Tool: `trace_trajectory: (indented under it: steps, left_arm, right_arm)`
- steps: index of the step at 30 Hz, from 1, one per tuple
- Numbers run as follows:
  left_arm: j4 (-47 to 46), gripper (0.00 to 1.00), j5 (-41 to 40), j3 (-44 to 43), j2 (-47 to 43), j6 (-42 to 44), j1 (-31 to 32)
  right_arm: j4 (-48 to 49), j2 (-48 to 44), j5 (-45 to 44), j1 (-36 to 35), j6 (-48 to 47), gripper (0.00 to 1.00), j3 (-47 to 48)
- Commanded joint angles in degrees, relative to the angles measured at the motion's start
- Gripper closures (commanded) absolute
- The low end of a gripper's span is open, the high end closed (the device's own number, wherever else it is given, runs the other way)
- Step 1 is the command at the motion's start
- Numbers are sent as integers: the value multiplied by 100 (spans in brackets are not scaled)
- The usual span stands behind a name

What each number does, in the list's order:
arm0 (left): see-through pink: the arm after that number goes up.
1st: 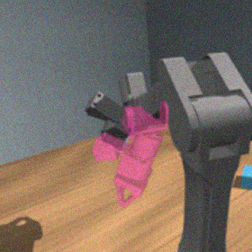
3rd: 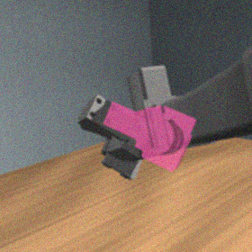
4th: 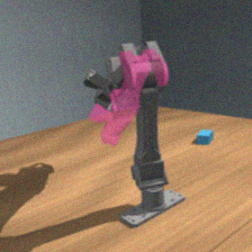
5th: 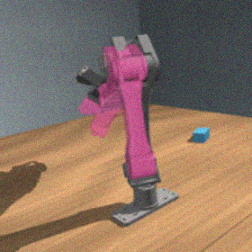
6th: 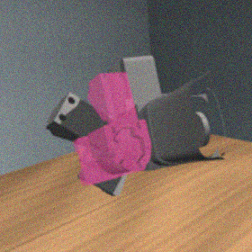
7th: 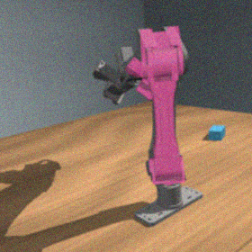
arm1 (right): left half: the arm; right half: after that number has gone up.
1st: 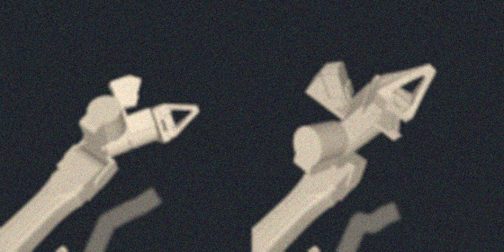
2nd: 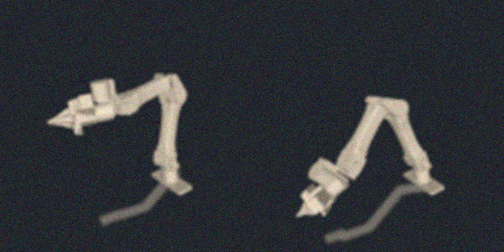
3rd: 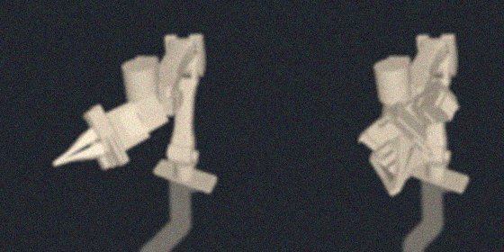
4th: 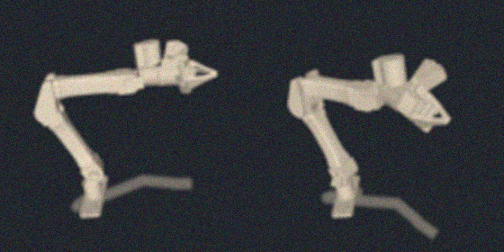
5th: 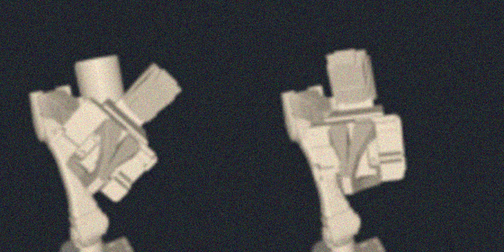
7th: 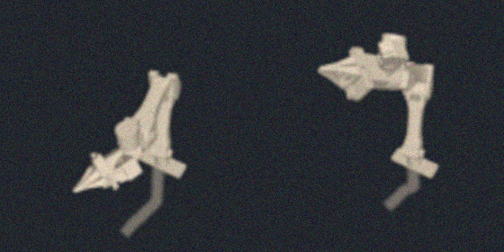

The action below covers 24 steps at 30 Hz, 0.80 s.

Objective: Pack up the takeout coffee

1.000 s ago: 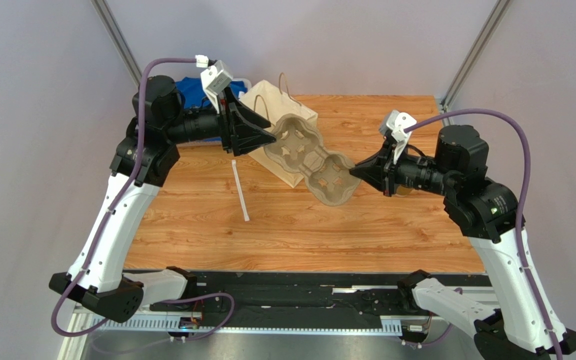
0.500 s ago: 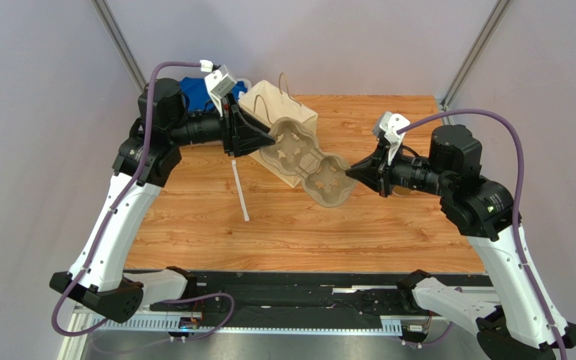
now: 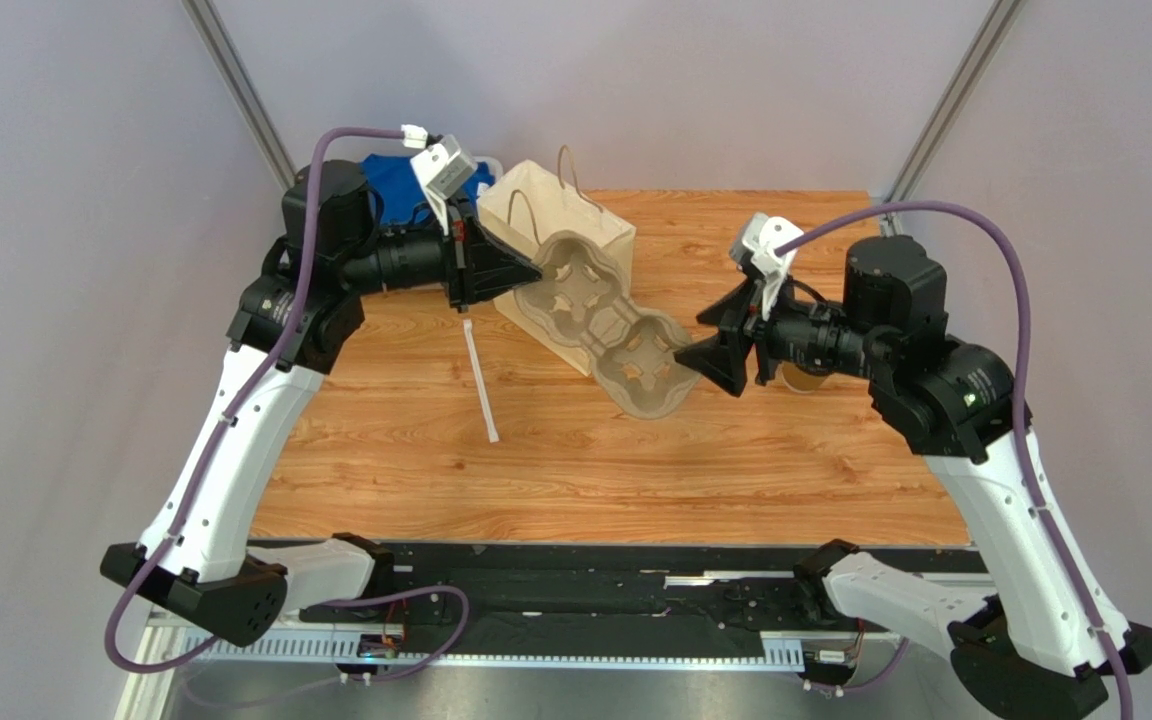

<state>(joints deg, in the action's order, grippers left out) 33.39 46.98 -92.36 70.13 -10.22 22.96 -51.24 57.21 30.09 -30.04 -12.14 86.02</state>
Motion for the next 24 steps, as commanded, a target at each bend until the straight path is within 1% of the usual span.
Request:
trace_trajectory:
  steps: [1, 2, 3, 4, 5, 7, 8, 10, 11, 12, 13, 15, 16, 17, 18, 19, 20, 22, 24]
  left_arm:
    - [-410, 100, 457, 200, -236, -523, -614]
    - [-577, 100, 679, 296, -315, -864, -791]
    - [-944, 100, 872, 532, -385, -990, -958]
    - [-1087, 100, 1161, 648, -455, -1060, -1239]
    - [-1132, 100, 1216, 727, -604, -1026, -1320]
    - [-975, 100, 1287, 877, -737, -877, -1487]
    - [-905, 100, 1296, 921, -859, -755, -1548]
    - [-825, 100, 1340, 1105, -992, -727, -1654]
    - [-912, 100, 1357, 1184, -1149, -806, -1820]
    - [-1017, 100, 1410, 1359, -1220, -893, -1900]
    - [-1097, 100, 1445, 1448, -1299, -1103, -2022]
    - [-1439, 100, 1568, 1667, -1466, -1402, -2417]
    - [-1588, 100, 1621, 1747, -1589, -1796, -2558]
    - [-1964, 100, 1665, 1921, -1633, -2052, -2873]
    - [-2142, 100, 1770, 2001, -1669, -2307, -3024]
    - [-2361, 100, 1814, 2089, -1739, -2883, -3173]
    - [-2868, 100, 1849, 2273, -1783, -3194, -3506]
    - [-3258, 100, 1788, 2450, -1940, -3817, -3780]
    - [-3234, 100, 1701, 2503, -2011, -3795, -3991]
  right_arm:
    - [-270, 465, -503, 7, -209, 31, 1080]
    - [-298, 536, -399, 172, -253, 24, 1266]
    - [-281, 667, -276, 287, -271, 20, 1408]
    - [-133, 738, -145, 454, -193, 14, 1670]
    - [-88, 835, 196, 830, -122, 12, 1829]
    - [9, 1308, 576, 1209, 157, 7, 2207]
    - [18, 1536, 821, 1472, 229, 7, 2600]
    - [1, 2204, 894, 1580, 335, 7, 3068]
    - [-8, 2407, 902, 1580, 327, 7, 3470]
    - [26, 2592, 920, 1572, 309, 6, 3605]
    - [44, 2994, 850, 1563, 283, 7, 3728]
    - [71, 3408, 719, 1510, 230, 7, 4132]
    - [62, 3776, 466, 1406, 160, 7, 4290]
    - [44, 4015, 306, 1335, 99, 7, 4570]
    - [18, 4209, 166, 1282, 63, 7, 4738]
    - [1, 4576, 16, 1195, 71, 8, 4870]
    - [0, 4710, -46, 1150, 63, 8, 4985]
    - [-17, 5026, -178, 1010, 2, 8, 5179]
    - [26, 5150, -310, 861, -165, 9, 5119]
